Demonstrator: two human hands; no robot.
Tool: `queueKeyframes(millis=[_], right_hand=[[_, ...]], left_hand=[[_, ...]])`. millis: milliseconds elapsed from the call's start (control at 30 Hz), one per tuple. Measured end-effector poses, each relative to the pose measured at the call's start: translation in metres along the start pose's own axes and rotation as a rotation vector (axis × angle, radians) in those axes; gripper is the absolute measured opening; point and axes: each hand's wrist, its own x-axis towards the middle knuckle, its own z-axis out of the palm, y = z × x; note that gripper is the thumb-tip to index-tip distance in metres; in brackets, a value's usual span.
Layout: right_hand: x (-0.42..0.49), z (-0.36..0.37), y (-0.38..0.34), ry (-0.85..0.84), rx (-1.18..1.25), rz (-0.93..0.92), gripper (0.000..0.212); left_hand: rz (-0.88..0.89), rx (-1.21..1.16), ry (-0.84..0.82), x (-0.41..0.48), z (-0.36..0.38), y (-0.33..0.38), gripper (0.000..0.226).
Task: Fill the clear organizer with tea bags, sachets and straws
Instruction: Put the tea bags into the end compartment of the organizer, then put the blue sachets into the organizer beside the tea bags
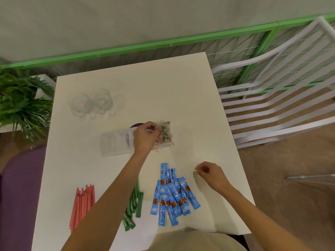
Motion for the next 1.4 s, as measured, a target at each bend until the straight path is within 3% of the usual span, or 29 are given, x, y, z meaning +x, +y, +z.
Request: queueKeyframes(millis=[133, 267, 467, 633, 767, 967, 1067, 1167, 1267, 1400], right_hand=[[0.005, 0.001, 0.003, 0.006, -0.020, 0.000, 0.008], [0.010, 0.001, 0.002, 0.011, -0.044, 0.014, 0.007], [0.012, 0.003, 0.001, 0.017, -0.085, 0.020, 0.009], [0.011, 0.002, -0.002, 0.016, -0.096, 0.024, 0.009], [0.004, 0.005, -0.004, -0.003, -0.147, -0.011, 0.009], [-0.021, 0.020, -0.004, -0.122, -0.243, -0.023, 0.016], [-0.033, 0.034, -0.001, -0.158, -0.325, -0.016, 0.034], [-0.036, 0.043, -0.002, -0.123, -0.447, -0.068, 0.044], [-0.033, 0.047, -0.005, -0.099, -0.471, -0.047, 0.040], [-0.029, 0.041, -0.003, -0.120, -0.305, 0.025, 0.023]], left_hand=[[0.024, 0.124, 0.012, 0.016, 0.009, -0.010, 0.017], [0.223, 0.317, 0.046, 0.015, 0.013, -0.021, 0.038], [0.376, 0.496, -0.016, 0.009, 0.014, -0.031, 0.013], [0.387, 0.673, -0.084, 0.010, 0.019, -0.032, 0.023], [0.406, 0.660, -0.109, 0.005, 0.015, -0.030, 0.024], [0.502, 0.592, 0.006, -0.028, -0.005, -0.029, 0.032], [0.413, 0.468, -0.018, -0.061, -0.013, -0.037, 0.022], [0.220, 0.494, -0.186, -0.096, -0.013, -0.059, 0.014], [0.071, 0.587, -0.331, -0.123, -0.006, -0.087, 0.020], [-0.029, 0.635, -0.376, -0.141, 0.005, -0.105, 0.032]])
